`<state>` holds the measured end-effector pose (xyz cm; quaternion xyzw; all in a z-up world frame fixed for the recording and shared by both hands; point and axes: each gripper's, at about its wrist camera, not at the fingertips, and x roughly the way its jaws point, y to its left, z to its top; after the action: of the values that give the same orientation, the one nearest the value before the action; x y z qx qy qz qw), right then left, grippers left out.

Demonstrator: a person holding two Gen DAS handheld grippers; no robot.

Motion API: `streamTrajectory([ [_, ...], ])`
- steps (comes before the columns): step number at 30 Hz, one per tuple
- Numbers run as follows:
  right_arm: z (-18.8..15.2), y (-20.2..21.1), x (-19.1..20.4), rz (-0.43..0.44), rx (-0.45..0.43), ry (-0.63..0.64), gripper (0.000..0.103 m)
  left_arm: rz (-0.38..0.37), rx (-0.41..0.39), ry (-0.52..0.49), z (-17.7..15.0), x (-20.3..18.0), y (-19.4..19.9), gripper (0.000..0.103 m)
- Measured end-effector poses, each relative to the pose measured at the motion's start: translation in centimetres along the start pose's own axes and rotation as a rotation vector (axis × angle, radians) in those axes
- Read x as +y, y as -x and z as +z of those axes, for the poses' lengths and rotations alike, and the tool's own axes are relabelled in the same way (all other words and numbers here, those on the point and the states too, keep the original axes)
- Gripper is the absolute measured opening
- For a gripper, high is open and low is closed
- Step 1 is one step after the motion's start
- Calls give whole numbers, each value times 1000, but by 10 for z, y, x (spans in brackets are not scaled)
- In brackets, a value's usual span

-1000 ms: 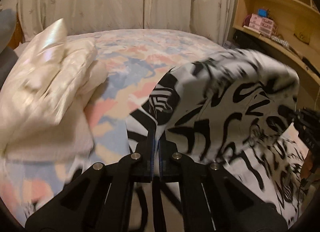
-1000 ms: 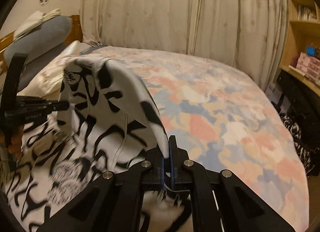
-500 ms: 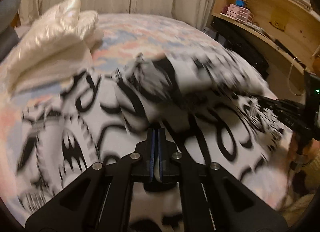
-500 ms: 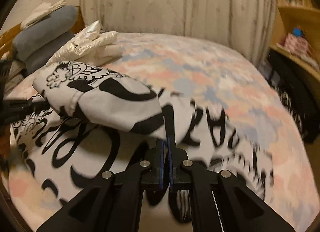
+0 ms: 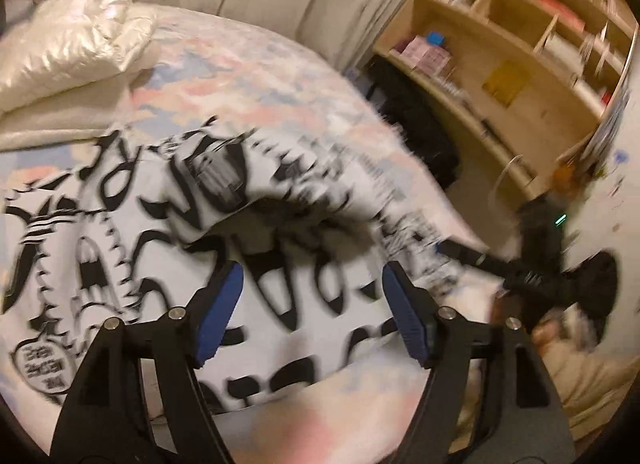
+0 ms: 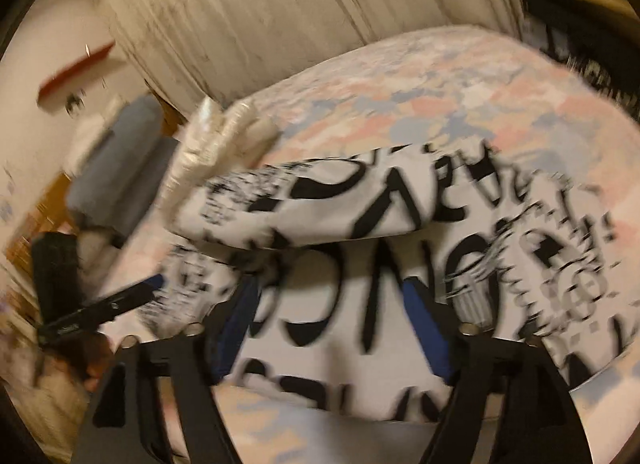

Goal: Fold large clothes
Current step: 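Lay the folded bundle down with both tools and release it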

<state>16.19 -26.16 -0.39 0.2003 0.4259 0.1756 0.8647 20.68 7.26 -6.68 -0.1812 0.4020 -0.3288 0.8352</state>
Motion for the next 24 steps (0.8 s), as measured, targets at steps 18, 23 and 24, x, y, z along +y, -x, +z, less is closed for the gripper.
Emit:
streamTrajectory([
  [18, 61, -84, -37, 241, 4, -461, 76, -223, 9, 386, 68, 79, -75, 78],
  [23, 71, -92, -32, 221, 4, -397, 14, -198, 23, 435, 63, 102, -99, 78],
  [24, 72, -90, -32, 225, 3, -393, 11, -196, 24, 446, 63, 107, -104, 78],
])
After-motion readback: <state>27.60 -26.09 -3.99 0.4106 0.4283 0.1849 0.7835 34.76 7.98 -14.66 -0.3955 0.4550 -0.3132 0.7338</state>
